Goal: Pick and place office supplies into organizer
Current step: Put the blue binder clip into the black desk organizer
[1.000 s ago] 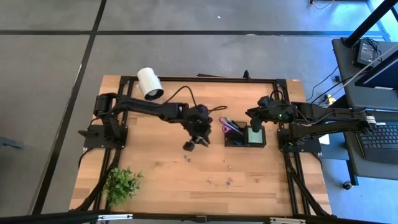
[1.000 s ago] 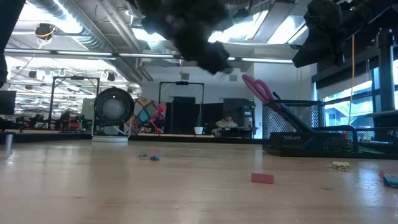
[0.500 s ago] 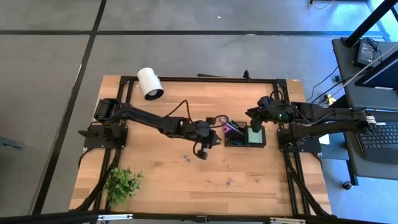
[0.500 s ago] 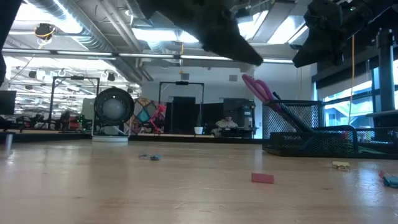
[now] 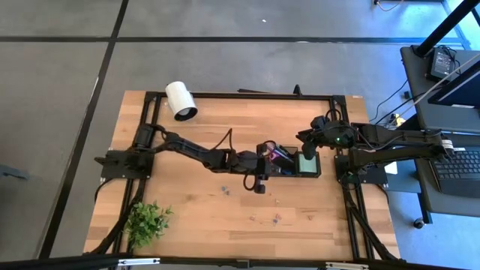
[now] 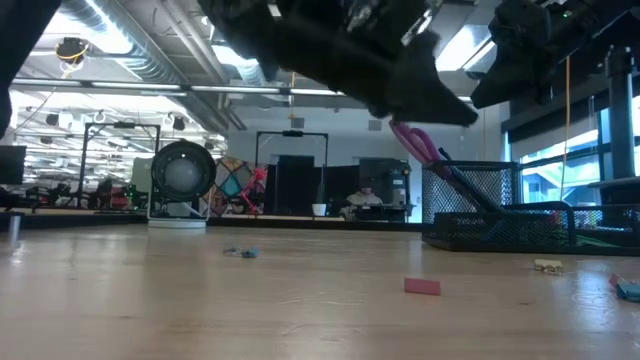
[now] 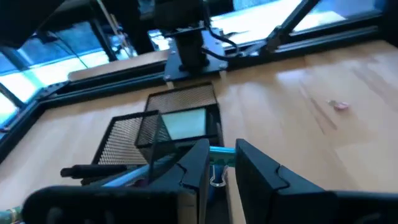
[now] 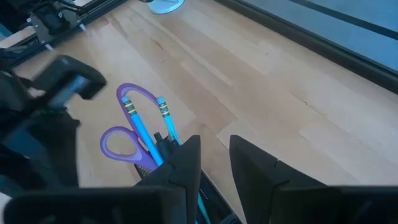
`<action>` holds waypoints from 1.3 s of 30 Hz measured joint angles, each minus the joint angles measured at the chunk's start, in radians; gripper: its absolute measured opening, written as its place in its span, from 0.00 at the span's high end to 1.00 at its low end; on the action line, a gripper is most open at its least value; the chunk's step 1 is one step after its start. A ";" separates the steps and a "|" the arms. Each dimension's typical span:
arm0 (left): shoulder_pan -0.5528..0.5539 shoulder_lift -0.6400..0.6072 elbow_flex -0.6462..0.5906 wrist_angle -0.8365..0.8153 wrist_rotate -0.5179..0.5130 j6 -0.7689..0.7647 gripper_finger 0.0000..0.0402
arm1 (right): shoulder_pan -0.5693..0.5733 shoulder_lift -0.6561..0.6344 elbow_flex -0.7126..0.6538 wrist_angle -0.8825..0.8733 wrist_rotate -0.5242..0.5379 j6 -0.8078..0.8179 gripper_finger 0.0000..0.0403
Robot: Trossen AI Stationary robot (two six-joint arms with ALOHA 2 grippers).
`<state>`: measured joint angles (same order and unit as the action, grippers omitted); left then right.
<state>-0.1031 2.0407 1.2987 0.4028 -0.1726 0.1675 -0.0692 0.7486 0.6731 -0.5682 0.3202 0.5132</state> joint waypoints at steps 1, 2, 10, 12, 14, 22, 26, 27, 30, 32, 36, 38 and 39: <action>0.000 0.013 0.000 0.016 -0.017 0.000 0.85 | 0.000 0.000 0.000 0.000 0.000 0.000 0.78; 0.000 0.028 0.000 0.029 -0.035 0.000 0.85 | 0.000 0.000 0.000 0.000 0.000 0.000 0.78; 0.000 0.118 0.000 0.117 -0.063 -0.051 0.85 | 0.000 0.000 0.000 0.000 0.000 0.001 0.78; 0.000 0.125 0.000 0.115 -0.070 -0.053 0.85 | 0.000 0.000 0.000 0.000 0.000 0.001 0.78; 0.000 0.133 0.000 0.120 -0.078 -0.052 0.85 | 0.000 0.000 0.000 0.000 0.000 0.001 0.78; 0.010 0.150 0.000 0.084 -0.149 -0.068 0.85 | 0.000 0.000 0.000 0.000 0.000 0.005 0.78; 0.016 0.150 0.000 0.086 -0.150 -0.076 0.85 | 0.000 0.000 0.000 0.000 0.000 0.005 0.78; 0.018 0.150 0.000 0.088 -0.150 -0.076 0.85 | 0.000 0.000 0.000 0.000 0.000 0.006 0.78; 0.022 0.150 0.000 0.090 -0.142 -0.077 0.85 | 0.000 0.000 0.000 0.000 0.000 0.005 0.78; 0.023 0.150 0.000 0.088 -0.142 -0.077 0.84 | 0.000 0.000 0.000 0.000 0.000 0.005 0.78; 0.023 0.150 0.000 0.088 -0.140 -0.077 0.82 | 0.000 0.000 0.000 0.000 0.000 0.005 0.78; 0.023 0.150 0.000 0.088 -0.140 -0.077 0.81 | 0.000 0.000 0.000 0.000 0.000 0.005 0.78; 0.023 0.150 0.000 0.088 -0.140 -0.077 0.81 | 0.000 0.000 0.000 0.000 0.000 0.005 0.78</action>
<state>-0.0803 2.1906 1.2984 0.4908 -0.3122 0.0910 -0.0689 0.7486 0.6731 -0.5678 0.3202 0.5186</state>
